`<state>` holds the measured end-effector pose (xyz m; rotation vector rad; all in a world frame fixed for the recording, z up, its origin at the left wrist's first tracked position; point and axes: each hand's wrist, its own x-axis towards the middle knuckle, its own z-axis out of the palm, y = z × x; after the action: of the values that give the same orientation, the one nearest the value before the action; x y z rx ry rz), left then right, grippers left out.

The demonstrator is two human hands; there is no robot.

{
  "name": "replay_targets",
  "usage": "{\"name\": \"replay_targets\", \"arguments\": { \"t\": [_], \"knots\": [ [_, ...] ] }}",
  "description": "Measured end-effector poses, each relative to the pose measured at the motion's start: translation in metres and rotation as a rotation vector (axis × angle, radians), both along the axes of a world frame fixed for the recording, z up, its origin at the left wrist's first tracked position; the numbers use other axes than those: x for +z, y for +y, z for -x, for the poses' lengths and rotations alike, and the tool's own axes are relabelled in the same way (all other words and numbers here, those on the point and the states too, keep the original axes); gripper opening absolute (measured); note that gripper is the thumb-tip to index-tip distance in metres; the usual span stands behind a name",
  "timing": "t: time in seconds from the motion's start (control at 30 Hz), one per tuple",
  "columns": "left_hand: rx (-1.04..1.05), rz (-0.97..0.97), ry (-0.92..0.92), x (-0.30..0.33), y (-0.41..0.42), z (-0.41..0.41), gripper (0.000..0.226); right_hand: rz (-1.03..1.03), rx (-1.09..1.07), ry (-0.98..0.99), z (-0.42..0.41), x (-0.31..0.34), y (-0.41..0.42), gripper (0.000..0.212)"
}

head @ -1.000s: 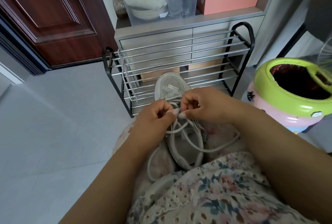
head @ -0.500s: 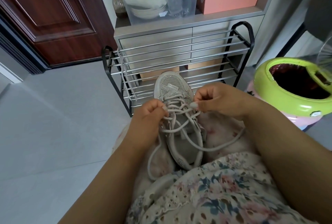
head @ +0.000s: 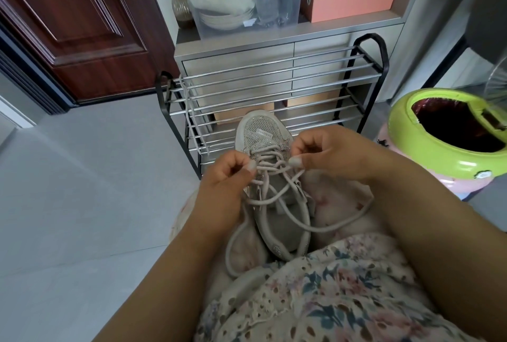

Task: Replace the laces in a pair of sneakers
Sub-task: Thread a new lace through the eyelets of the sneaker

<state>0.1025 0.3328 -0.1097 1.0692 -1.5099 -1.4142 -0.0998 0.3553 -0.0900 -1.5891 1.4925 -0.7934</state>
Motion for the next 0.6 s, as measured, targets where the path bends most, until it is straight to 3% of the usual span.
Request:
{"name": "replay_targets", "arguments": {
  "t": [0.1, 0.2, 0.4, 0.47, 0.6],
  "knots": [
    [0.066, -0.001, -0.009, -0.001, -0.002, -0.003, 0.025, -0.002, -0.012, -0.134, 0.013, 0.002, 0.005, 0.01],
    [0.0, 0.067, -0.149, -0.006, -0.005, 0.0, 0.015, 0.003, 0.002, -0.004, 0.007, 0.003, 0.003, 0.011],
    [-0.052, 0.338, -0.44, -0.002, -0.004, 0.004, 0.017, 0.056, 0.022, 0.256, -0.016, 0.001, -0.004, 0.01],
    [-0.042, 0.319, -0.402, -0.004, -0.006, 0.002, 0.021, 0.059, 0.005, 0.218, -0.015, 0.002, -0.004, 0.009],
    [0.036, 0.173, -0.102, -0.008, -0.004, -0.004, 0.026, 0.012, -0.003, 0.033, 0.006, 0.003, 0.001, 0.011]
  ]
}}
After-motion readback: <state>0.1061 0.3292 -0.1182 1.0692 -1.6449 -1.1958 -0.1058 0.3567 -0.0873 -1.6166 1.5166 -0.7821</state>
